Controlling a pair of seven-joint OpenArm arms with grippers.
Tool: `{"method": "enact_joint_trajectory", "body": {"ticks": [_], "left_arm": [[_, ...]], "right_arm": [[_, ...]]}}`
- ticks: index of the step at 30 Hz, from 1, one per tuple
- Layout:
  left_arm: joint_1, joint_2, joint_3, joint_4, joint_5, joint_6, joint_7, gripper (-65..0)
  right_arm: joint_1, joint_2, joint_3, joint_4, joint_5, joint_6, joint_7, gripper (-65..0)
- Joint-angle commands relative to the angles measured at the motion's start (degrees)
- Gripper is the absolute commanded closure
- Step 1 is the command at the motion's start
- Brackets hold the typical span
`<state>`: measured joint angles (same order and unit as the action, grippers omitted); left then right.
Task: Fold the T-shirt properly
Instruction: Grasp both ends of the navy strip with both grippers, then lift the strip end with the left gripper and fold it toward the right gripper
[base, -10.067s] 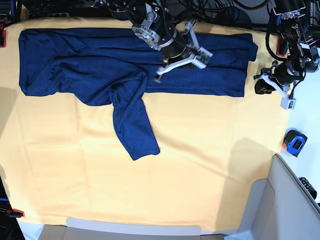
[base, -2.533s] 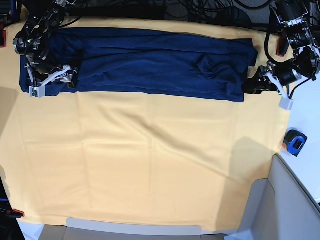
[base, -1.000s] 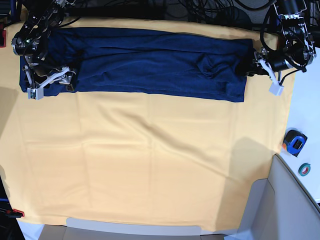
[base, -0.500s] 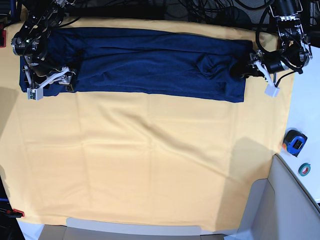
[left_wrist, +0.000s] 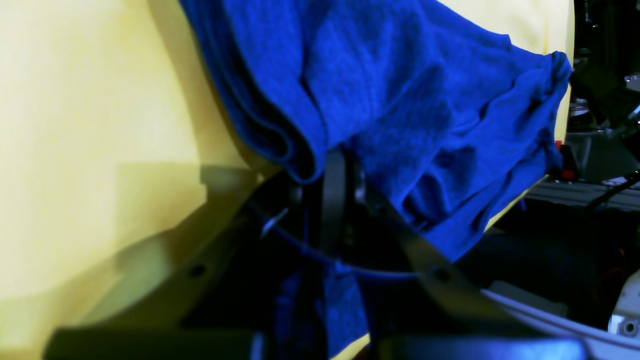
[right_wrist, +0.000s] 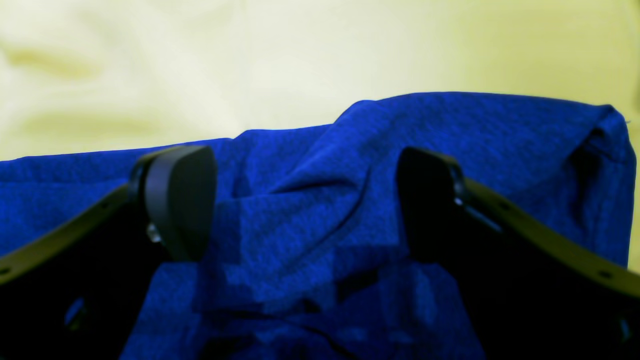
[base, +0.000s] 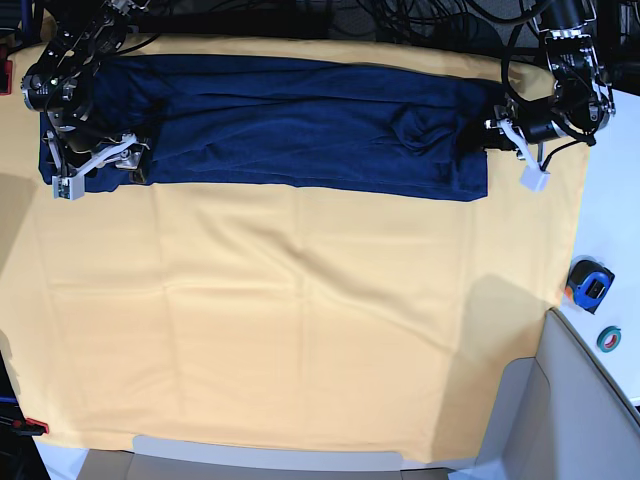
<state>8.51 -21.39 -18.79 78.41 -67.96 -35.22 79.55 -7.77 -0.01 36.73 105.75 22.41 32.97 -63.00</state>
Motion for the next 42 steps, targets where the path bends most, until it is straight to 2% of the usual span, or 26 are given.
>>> {"method": "enact_joint_trajectory", "body": {"ticks": [1,4,9,18,24,33,37,42], "left_arm": [[-0.12,-0.55,0.02,3.39,-1.18,-0.43,0.45,0.0],[0.23,1.04,0.19,10.69,-3.29,-0.43,0.45,0.0],[-0.21,3.67,1.86,15.61,-7.86,-0.43,0.45,0.0],[-2.76,5.96,17.6,15.61,-7.68,-0.25,0.45,0.0],[-6.62,6.57,27.53,15.61,-7.6,-0.07,0.41,0.0],[-10.67,7.98,34.3,13.76,-7.51,0.01,-2.05,0.0],[-11.63,9.74,36.76,10.51,-7.51,0.01,-3.9,0.0],[-11.72,9.91,41.16,9.63,-7.51,0.01,-6.98,0.0]], "right_arm": [[0.69,0.93,0.32,1.19,0.57,0.3,1.24,-55.2],[0.78,2.69,0.32,1.19,0.57,0.22,1.24,-55.2],[0.87,3.22,3.31,1.28,0.57,0.22,1.16,-55.2],[-0.1,5.24,12.72,1.28,0.57,0.22,1.07,-55.2],[-1.94,5.24,16.94,1.19,0.57,0.22,1.07,-55.2],[-2.91,5.24,17.29,1.1,0.57,0.3,1.16,-55.2],[-2.91,5.24,17.29,1.1,0.57,0.3,1.16,-55.2],[-2.91,5.15,17.29,1.01,0.57,0.3,1.16,-55.2]]}}
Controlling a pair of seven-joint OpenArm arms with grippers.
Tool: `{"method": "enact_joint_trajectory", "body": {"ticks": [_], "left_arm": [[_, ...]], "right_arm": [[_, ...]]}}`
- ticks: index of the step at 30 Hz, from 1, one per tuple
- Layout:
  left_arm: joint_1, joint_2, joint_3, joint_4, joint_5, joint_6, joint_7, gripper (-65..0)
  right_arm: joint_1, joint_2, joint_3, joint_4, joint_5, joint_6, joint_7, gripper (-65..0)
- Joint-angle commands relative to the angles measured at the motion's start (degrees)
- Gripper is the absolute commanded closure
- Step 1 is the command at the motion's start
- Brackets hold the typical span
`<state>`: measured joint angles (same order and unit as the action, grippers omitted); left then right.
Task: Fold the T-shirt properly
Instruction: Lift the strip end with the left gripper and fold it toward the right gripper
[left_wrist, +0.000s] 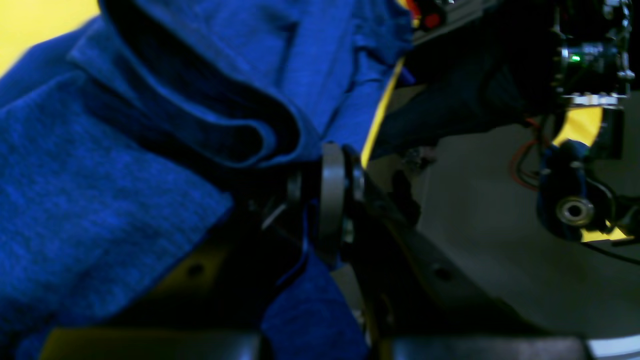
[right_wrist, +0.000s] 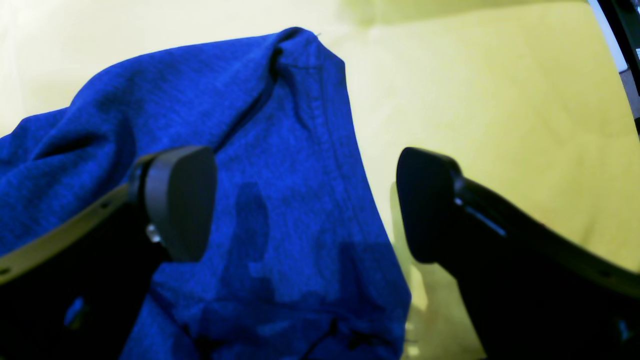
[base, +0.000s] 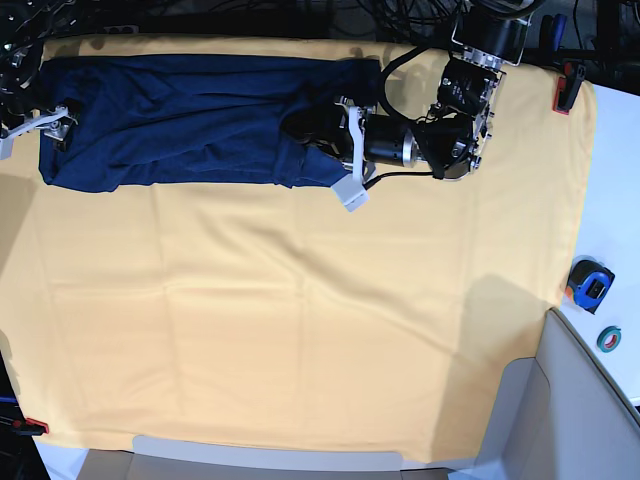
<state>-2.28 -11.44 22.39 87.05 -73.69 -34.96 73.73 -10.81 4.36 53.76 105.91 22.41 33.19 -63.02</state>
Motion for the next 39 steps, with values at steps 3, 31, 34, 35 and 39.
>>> {"method": "enact_joint_trajectory", "body": {"ticks": [3,31,34,35,39], "left_arm": [[-0.92,-0.03,2.27,0.91,-1.78,-0.25,-2.48,0.0],[-8.84,4.28,7.72,-7.53,-1.78,-0.16,-7.58,0.0],[-8.92,4.28,7.72,-7.62,-1.78,-0.16,-7.84,0.0],[-8.92,4.37,7.72,-7.62,-1.78,-0.16,-7.84,0.0],[-8.92,4.45,7.72,-7.62,-1.78,-0.16,-7.93,-0.1]], "right_arm": [[0.13,0.69,0.26,0.77,0.57,0.08,1.18,-55.2],[0.04,0.34,-0.17,0.6,0.4,0.08,1.09,-55.2],[0.04,0.25,-0.17,0.6,0.49,0.08,1.09,-55.2],[0.04,0.25,-0.17,0.6,0.49,0.08,1.09,-55.2],[0.13,0.25,-0.17,-0.63,0.57,0.08,1.09,-55.2]]}}
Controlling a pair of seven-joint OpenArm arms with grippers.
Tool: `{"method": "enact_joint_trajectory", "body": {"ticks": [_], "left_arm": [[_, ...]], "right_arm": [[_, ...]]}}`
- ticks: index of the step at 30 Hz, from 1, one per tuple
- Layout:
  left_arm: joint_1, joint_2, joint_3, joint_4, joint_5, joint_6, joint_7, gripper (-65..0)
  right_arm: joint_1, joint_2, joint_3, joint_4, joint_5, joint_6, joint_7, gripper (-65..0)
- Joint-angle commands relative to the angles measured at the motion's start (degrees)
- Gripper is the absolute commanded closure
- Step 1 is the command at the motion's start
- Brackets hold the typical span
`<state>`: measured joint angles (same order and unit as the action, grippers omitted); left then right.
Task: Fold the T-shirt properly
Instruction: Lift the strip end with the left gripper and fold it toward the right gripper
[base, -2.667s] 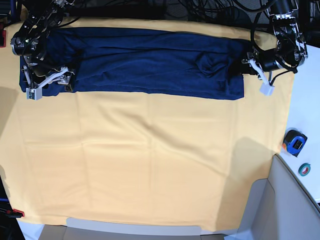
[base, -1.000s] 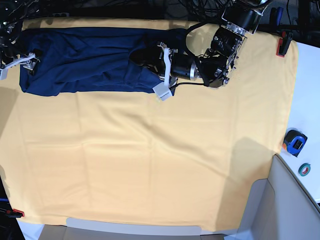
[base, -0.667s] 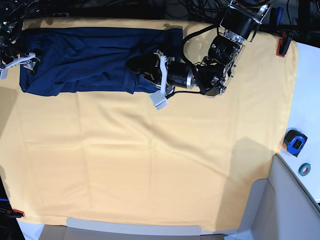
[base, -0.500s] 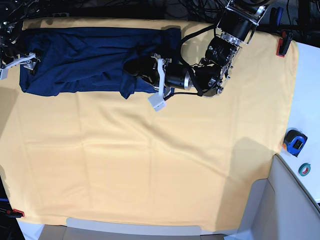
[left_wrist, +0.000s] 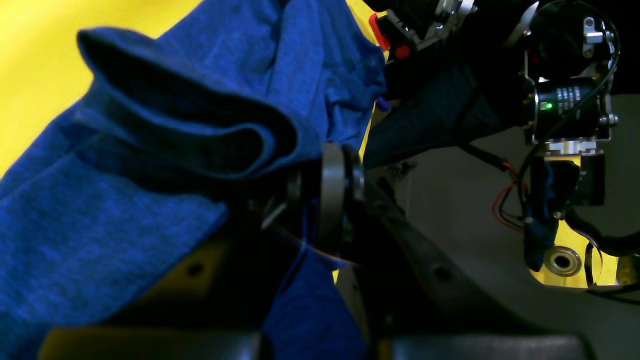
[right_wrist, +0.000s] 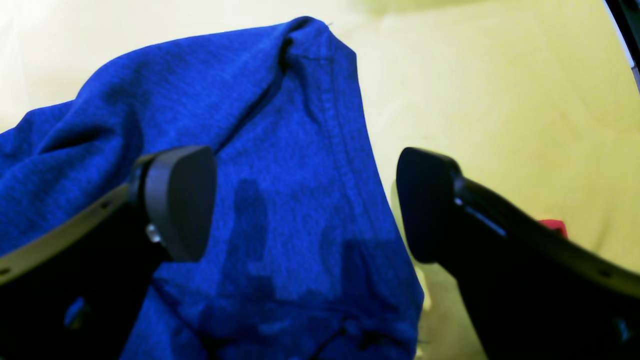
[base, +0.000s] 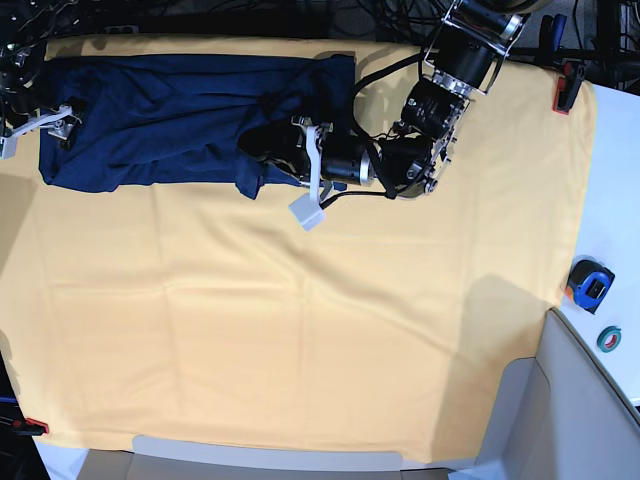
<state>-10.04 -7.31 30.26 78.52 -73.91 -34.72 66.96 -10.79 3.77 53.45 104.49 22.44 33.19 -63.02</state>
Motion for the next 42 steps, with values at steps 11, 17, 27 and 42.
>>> {"method": "enact_joint_trajectory", "body": {"ticks": [11,17,27,42], "left_arm": [[-0.81,3.05,-0.24,0.91,-1.56,-0.4,-1.16,-31.4],[-1.17,3.05,-0.77,1.17,-1.74,-0.4,-1.16,-30.2],[-1.78,-5.39,-0.77,6.97,-1.65,0.65,-1.16,0.0],[2.61,-13.57,-0.15,19.46,9.16,14.37,-5.99,0.0]], "right_arm": [[0.54,0.85,0.04,0.08,0.55,0.08,1.09,-55.2],[0.46,0.85,0.04,0.0,0.55,0.08,1.09,-55.2],[0.54,0.76,0.04,0.0,0.55,0.08,1.09,-55.2],[0.63,-0.39,-2.42,0.0,0.2,0.08,1.35,-55.2]]}}
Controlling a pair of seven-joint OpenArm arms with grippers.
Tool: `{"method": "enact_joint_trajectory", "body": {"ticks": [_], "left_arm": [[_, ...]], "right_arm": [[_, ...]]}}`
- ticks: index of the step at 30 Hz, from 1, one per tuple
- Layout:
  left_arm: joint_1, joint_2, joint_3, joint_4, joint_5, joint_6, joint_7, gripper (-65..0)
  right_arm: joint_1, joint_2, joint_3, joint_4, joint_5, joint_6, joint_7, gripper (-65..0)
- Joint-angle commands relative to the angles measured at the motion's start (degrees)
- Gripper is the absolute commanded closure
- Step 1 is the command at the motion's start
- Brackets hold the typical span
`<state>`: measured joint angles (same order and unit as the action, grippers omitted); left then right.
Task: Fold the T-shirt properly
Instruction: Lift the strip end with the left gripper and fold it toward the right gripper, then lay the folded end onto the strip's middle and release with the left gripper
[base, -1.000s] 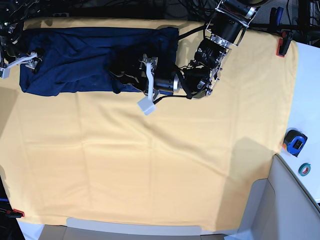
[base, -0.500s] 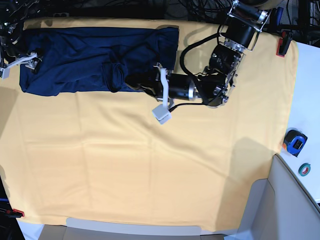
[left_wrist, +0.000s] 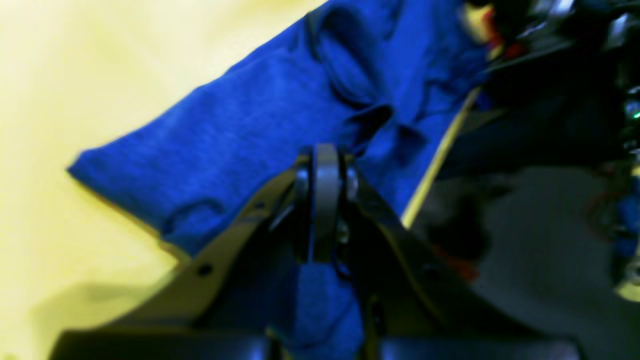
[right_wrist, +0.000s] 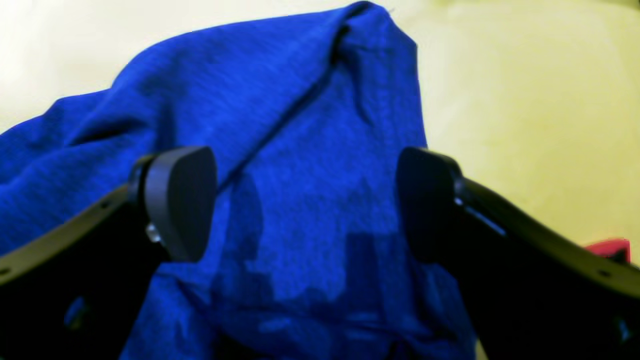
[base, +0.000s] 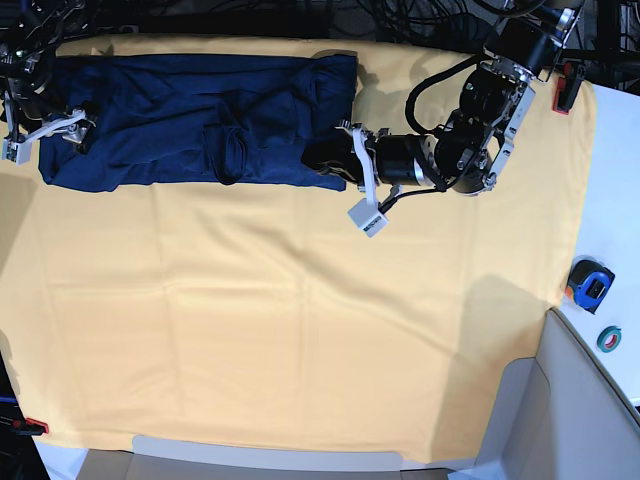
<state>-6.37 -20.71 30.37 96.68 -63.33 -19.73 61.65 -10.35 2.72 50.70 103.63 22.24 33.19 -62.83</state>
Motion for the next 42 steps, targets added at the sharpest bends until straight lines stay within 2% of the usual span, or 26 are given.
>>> {"method": "enact_joint_trajectory", "body": {"ticks": [1,4,13,20,26,29,35,42], "left_arm": [[-0.62,-0.08,-0.26,1.73,0.52,-0.54,-0.42,0.0],[1.32,0.8,-0.35,2.17,4.56,-0.54,-0.42,0.0],[3.78,3.08,1.32,2.26,11.42,-0.71,-0.42,0.0],[5.18,3.79,7.3,5.34,11.59,-0.63,-0.77,0.0],[5.45,6.6,9.23,9.03,11.51,-0.98,-0.33,0.0],[5.01,6.6,12.31,10.09,11.51,-0.98,-0.33,0.0],[4.83,6.51,12.49,10.17,11.86,-0.98,-0.33,0.0],[3.43,3.17,12.4,10.0,12.03,-0.63,-0.86,0.0]], "right_arm": [[0.2,0.66,0.34,0.85,0.4,0.08,1.16,-55.2],[0.2,0.66,0.34,0.85,0.4,0.08,1.16,-55.2],[0.11,0.84,0.34,0.85,0.4,0.08,1.16,-55.2],[0.11,0.84,0.34,0.85,0.4,0.08,1.16,-55.2],[0.02,0.84,0.34,0.85,0.4,0.08,1.16,-55.2],[0.02,0.84,0.34,0.85,0.4,0.08,1.16,-55.2],[0.2,1.37,0.34,0.85,0.75,0.08,1.07,-55.2],[0.2,5.23,0.69,0.85,0.84,0.17,1.07,-55.2]]}}
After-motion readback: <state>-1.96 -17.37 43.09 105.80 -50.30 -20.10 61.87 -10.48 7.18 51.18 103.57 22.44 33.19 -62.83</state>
